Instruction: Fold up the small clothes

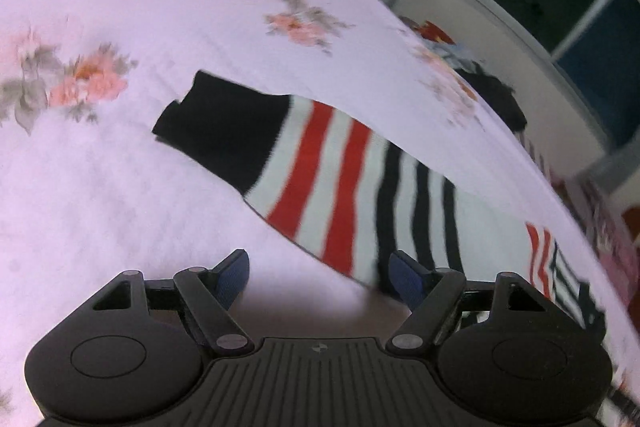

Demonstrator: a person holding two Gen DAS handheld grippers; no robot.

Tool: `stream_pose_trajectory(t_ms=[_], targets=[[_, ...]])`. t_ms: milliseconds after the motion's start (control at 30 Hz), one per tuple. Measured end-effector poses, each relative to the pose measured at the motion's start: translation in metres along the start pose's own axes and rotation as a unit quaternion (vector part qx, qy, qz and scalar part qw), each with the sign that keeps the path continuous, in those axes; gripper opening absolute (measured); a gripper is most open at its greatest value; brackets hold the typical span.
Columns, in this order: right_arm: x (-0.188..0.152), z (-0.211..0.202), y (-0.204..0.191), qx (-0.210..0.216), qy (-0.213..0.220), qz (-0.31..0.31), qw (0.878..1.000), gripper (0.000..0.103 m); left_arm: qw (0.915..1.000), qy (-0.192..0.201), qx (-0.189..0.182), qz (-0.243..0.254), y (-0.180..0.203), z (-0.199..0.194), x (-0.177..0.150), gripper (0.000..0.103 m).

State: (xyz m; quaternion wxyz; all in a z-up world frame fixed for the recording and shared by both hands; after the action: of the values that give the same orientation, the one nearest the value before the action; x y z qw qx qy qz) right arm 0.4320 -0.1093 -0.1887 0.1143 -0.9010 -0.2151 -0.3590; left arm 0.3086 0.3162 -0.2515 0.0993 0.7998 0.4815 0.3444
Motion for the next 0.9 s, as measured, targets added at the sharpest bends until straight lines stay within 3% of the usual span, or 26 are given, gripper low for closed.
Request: stream_pose_trajectory(t_ms=[167, 233, 300, 400, 467, 667, 800, 900], targets=[[-0.001, 0.015, -0.001, -0.013, -0.009, 0.001, 1.000, 0.049, 0.9988, 0.030, -0.033, -0.019, 0.001, 0.021, 0.015, 0.075], [-0.001, 0.020, 0.000, -0.019, -0.012, 0.006, 1.000, 0.049, 0.9983, 0.041, -0.032, -0.026, 0.002, 0.029, 0.022, 0.058], [0.000, 0.021, 0.002, -0.025, -0.008, 0.009, 1.000, 0.049, 0.9980, 0.038, -0.033, -0.038, 0.000, 0.036, 0.029, 0.021], [-0.001, 0.029, 0.004, -0.038, -0.013, 0.007, 0.999, 0.049, 0.9973, 0.041, -0.035, -0.050, -0.001, 0.041, 0.033, 0.009], [-0.009, 0.043, 0.007, -0.042, -0.043, 0.005, 0.998, 0.049, 0.9972, 0.050, -0.045, -0.033, 0.007, 0.037, 0.032, 0.006], [-0.002, 0.026, 0.017, -0.032, -0.015, 0.030, 0.999, 0.049, 0.9883, 0.074, -0.126, 0.044, 0.080, 0.001, 0.024, 0.006], [0.000, 0.001, 0.036, -0.032, 0.008, 0.051, 0.998, 0.050, 0.9699, 0.062, -0.207, 0.112, 0.160, -0.023, -0.003, 0.006], [-0.002, -0.022, 0.054, -0.040, 0.021, 0.067, 0.997, 0.050, 0.9494, 0.035, -0.267, 0.162, 0.222, -0.035, -0.041, 0.006]])
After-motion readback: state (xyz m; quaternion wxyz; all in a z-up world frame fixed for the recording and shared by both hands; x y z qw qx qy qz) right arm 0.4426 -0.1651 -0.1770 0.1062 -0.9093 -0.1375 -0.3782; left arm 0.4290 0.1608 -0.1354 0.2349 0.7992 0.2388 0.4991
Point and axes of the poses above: each gripper's, at about its wrist camera, not at the fingertips, and z roughly the way its jaws point, y to its right, x to its top, the point moved 5 cm from there along z, roughly the way its jaws point, and after that the axes turned 8 degrees about -z, right-handed, at the moved point
